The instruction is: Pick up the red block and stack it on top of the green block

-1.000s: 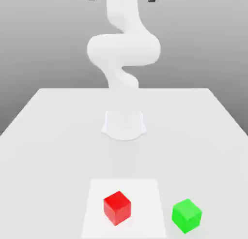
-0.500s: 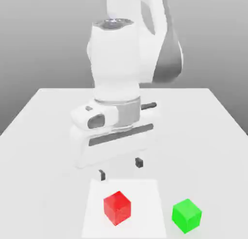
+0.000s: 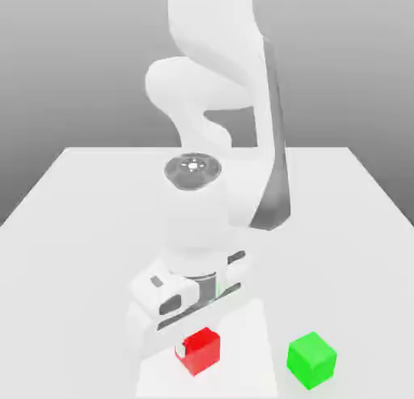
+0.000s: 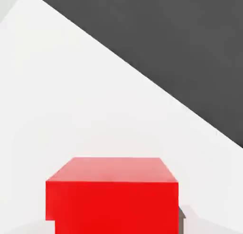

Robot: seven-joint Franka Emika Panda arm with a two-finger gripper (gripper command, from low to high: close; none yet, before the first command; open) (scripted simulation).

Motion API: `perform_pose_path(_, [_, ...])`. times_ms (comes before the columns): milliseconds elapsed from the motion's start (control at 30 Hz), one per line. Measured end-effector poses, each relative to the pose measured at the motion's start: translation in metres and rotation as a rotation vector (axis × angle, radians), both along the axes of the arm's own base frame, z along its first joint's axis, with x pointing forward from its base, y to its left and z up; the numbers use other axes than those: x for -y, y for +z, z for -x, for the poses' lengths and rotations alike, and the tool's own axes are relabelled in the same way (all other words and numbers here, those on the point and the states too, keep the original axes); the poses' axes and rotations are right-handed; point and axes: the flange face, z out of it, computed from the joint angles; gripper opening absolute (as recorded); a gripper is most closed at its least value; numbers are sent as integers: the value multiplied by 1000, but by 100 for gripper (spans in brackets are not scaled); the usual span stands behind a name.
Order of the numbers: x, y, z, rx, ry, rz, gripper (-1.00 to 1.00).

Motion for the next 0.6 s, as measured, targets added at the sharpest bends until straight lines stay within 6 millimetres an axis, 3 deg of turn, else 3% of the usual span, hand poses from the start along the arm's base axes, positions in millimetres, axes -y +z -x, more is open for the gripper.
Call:
perform_pose_path(133, [0, 42, 0, 0, -1, 0, -100])
perform_pose_path(167, [-13, 50, -3, -1, 14, -2, -100])
perform_pose_path(333, [-141, 81, -11, -2, 159, -3, -100])
perform_pose_path(400, [-167, 70, -11, -1, 182, -1, -100])
perform_pose_path(500, [-173, 34, -11, -1, 187, -1, -100])
perform_pose_path(533, [-174, 27, -10, -1, 188, -1, 100])
perform_pose_path(600, [-174, 27, -10, -1, 188, -1, 100])
